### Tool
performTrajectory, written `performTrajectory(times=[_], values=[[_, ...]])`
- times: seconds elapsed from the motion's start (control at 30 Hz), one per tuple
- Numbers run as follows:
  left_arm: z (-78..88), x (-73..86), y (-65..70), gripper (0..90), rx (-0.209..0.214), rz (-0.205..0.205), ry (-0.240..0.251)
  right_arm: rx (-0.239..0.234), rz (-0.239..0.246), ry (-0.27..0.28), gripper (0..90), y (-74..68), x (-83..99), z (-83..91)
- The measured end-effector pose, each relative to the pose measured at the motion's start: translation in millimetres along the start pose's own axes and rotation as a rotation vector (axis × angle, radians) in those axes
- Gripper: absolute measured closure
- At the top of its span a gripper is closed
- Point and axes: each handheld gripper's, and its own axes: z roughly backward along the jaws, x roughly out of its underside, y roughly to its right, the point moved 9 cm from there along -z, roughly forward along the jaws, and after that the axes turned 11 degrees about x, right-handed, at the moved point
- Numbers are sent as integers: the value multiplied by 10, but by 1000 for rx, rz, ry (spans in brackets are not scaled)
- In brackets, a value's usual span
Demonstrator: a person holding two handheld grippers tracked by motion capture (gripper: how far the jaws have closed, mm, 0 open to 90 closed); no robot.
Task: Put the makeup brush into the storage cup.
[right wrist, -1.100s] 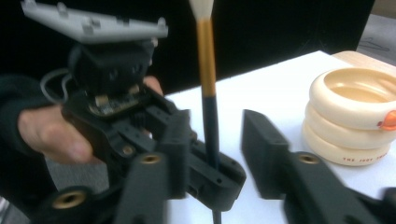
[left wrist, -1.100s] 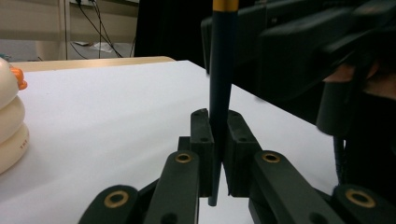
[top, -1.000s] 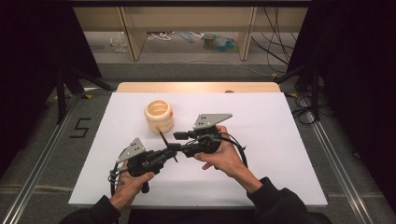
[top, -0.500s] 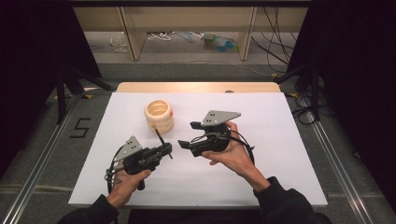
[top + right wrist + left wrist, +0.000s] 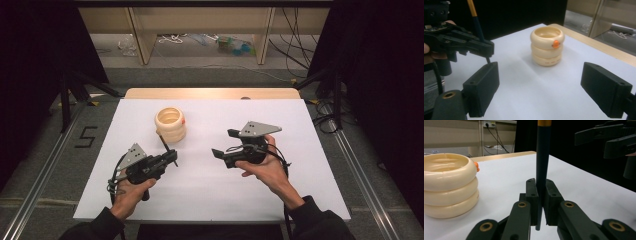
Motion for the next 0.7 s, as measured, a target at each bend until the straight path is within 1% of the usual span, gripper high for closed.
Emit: performTrajectory(times=[0.03,0.07,0.1,0.13,0.17,0.2,0.27,0.3,0.37,0.43,0.47,0.5,0.6,0.63,0.67,0.7], values=[[3,0,-9,835,-2,-1,-2,4,-3,4,167,16,7,15],[4,-1,-13,835,-7,6,0,6,-13,9,166,30,15,25],[8,-5,-23,835,-10,-1,-1,24,-5,7,165,64,29,45],[11,-9,-30,835,-12,-2,0,31,-9,5,166,76,44,59],[7,-15,-33,835,-6,0,8,42,-5,14,168,98,51,74],[21,-11,-46,835,-22,0,-2,42,-7,18,168,108,61,84],[26,-17,-62,835,-25,-10,-2,61,-5,10,168,144,101,113],[29,-19,-66,835,-28,-5,0,67,-1,10,168,158,113,123],[36,-24,-84,835,-29,-12,-1,78,-5,9,170,187,146,149],[42,-27,-98,835,-36,-8,1,93,-2,12,173,226,178,176],[45,-29,-106,835,-38,-9,0,91,-3,6,173,232,195,188],[45,-32,-110,835,-40,-9,2,102,1,11,173,255,212,207],[45,-47,-123,835,-44,-10,6,110,-9,12,176,282,252,255],[45,-49,-127,835,-45,-10,5,106,-17,31,176,283,257,268],[44,-55,-132,835,-45,-13,6,108,-15,18,176,288,276,291],[42,-60,-135,835,-46,-11,7,106,-16,21,177,290,288,307]])
